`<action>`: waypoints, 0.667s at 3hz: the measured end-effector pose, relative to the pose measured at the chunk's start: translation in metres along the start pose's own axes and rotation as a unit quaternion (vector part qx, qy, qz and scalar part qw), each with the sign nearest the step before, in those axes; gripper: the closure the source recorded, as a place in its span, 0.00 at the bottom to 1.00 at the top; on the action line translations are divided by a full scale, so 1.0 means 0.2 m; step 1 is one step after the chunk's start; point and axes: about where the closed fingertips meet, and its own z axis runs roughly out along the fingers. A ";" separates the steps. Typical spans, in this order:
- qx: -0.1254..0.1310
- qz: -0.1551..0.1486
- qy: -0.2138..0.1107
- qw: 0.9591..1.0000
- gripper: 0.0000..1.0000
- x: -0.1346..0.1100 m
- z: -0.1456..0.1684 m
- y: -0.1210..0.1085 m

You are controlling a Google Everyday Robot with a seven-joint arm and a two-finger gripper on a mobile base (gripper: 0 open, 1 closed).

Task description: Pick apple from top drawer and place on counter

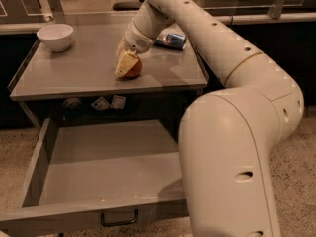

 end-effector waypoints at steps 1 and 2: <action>0.000 0.000 0.000 1.000 0.00 0.00 0.00 0.00; 0.000 0.000 0.000 1.000 0.00 0.00 0.00 0.00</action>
Offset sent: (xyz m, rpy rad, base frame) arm 0.0000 0.0000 0.0000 0.0000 0.0000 0.0000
